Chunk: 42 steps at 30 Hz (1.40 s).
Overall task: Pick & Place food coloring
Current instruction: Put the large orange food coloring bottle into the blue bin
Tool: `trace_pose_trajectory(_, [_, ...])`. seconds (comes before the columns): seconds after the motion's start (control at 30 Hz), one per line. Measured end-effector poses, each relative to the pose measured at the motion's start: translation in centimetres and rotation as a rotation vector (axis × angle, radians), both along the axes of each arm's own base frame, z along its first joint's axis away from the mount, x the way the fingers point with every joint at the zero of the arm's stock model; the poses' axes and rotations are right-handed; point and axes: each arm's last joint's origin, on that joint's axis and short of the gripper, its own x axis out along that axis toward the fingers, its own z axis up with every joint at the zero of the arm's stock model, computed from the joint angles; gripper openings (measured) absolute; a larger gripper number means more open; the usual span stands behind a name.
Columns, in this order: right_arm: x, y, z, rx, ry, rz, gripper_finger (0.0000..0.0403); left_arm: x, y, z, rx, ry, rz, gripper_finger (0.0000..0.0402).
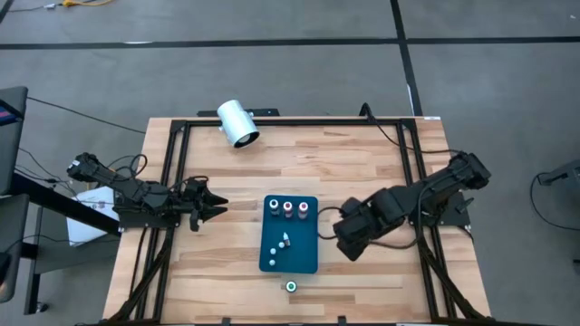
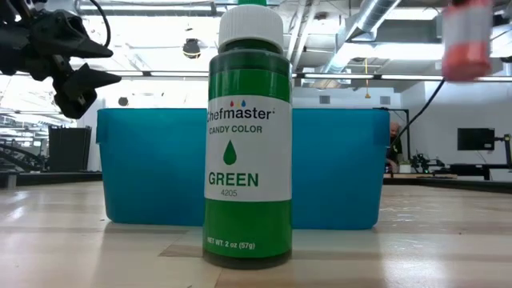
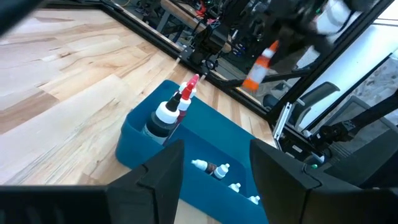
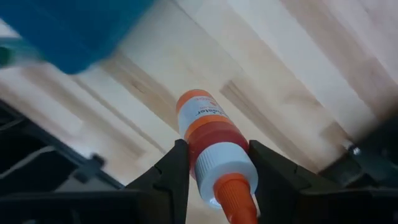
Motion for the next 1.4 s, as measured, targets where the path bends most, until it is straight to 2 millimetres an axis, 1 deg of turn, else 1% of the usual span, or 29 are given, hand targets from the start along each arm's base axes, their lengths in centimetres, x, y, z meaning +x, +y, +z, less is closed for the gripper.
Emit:
trace_pose_trajectory(0.07, [0.9,-0.2,0.8,0.012,-0.033,0.005,0.0128,0.0,0.0,-0.1,0.002,0.005,0.001,0.0174])
trace_pose_trajectory(0.27, [4.3,0.0,1.9,-0.004,-0.102,0.115,0.0128,0.0,0.0,-0.1,0.000,0.007,0.001,0.0174])
trace_pose_trajectory(0.43, [7.8,-0.2,1.6,-0.032,-0.074,0.205,0.0128,0.0,0.0,-0.1,0.002,0.012,0.001,0.0174])
trace_pose_trajectory(0.6, [10.9,-0.8,1.1,-0.044,-0.119,0.291,0.0128,0.0,0.0,-0.3,-0.005,0.030,0.002,0.0174])
trace_pose_trajectory(0.77, [13.4,-2.0,-0.3,-0.064,-0.112,0.347,0.0128,-0.1,0.0,-0.5,-0.020,0.048,0.004,0.0174])
trace_pose_trajectory(1.03, [15.6,-4.0,-3.7,-0.124,-0.030,0.398,0.0129,-0.1,0.0,-0.5,-0.021,0.047,0.003,0.0174])
trace_pose_trajectory(1.17, [16.3,-4.4,-5.0,-0.134,0.004,0.420,0.0129,-0.1,0.0,-0.5,-0.020,0.047,0.003,0.0174])
trace_pose_trajectory(1.27, [16.8,-4.4,-6.2,-0.154,0.033,0.428,0.0130,-0.1,0.0,-0.5,-0.020,0.047,0.003,0.0174])
trace_pose_trajectory(1.4, [17.2,-4.2,-7.4,-0.154,0.057,0.458,0.0130,-0.1,0.0,-0.5,-0.020,0.048,0.003,0.0174])
